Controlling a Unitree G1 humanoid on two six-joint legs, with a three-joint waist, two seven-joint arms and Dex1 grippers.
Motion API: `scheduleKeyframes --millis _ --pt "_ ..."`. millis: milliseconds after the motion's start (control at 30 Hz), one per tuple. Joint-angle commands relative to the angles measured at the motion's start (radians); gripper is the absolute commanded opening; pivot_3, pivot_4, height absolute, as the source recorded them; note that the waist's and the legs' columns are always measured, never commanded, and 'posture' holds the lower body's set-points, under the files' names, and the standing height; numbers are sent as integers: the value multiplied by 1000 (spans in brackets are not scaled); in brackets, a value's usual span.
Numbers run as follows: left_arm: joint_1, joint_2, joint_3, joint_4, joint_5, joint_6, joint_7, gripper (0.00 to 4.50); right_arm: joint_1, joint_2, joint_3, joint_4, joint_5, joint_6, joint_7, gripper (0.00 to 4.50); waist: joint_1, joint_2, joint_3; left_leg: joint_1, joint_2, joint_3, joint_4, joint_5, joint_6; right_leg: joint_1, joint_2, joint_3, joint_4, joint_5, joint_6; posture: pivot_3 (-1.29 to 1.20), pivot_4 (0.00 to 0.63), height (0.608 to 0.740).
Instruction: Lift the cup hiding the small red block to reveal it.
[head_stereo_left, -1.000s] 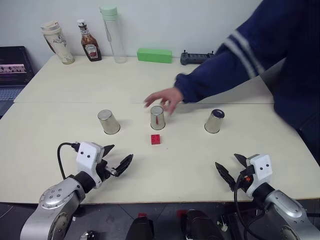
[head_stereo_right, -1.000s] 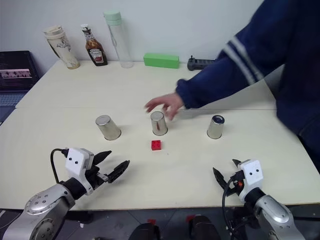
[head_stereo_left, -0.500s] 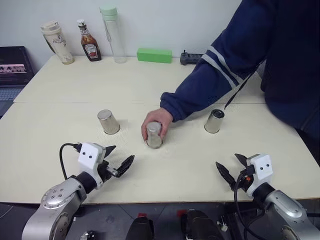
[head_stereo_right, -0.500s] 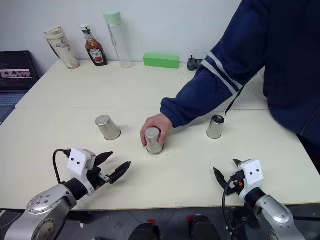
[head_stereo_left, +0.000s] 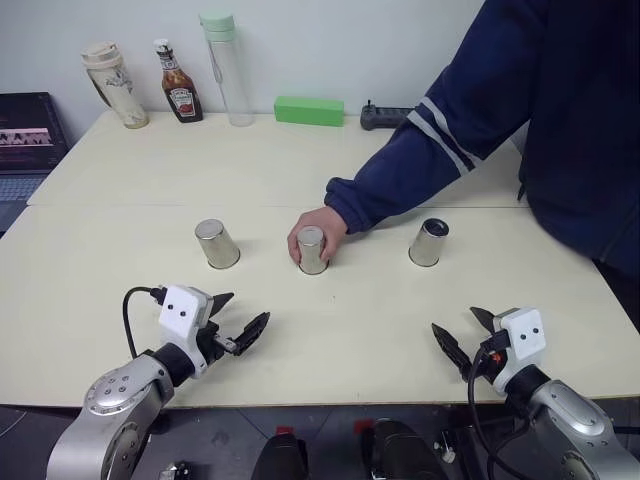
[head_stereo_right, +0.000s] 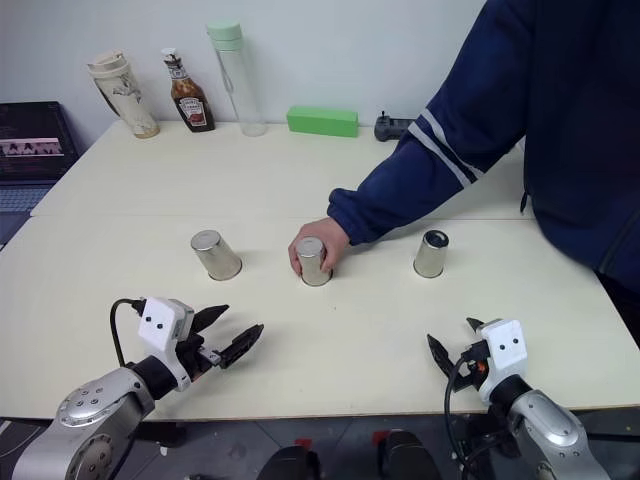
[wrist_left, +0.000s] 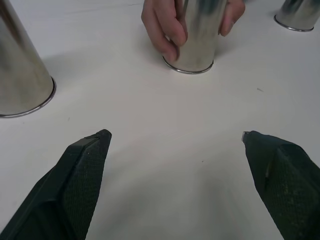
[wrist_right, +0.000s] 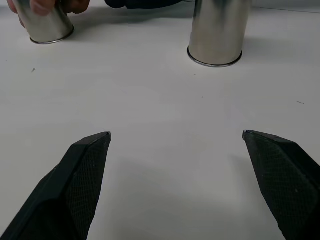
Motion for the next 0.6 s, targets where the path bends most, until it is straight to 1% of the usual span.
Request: scheduleKeyframes --millis 33,600 --pt "-8 11 3 -14 4 -25 -10 4500 -5 3 -8 -25 -4 -28 -2 4480 0 0 0 0 0 0 0 0 0 0 0 0 0 0 0 0 150 740" --pt "-1 9 2 -7 13 -37 -28 4500 -3 1 -8 -19 -11 -39 9 4480 0 0 0 0 0 0 0 0 0 0 0 0 0 0 0 0 150 740"
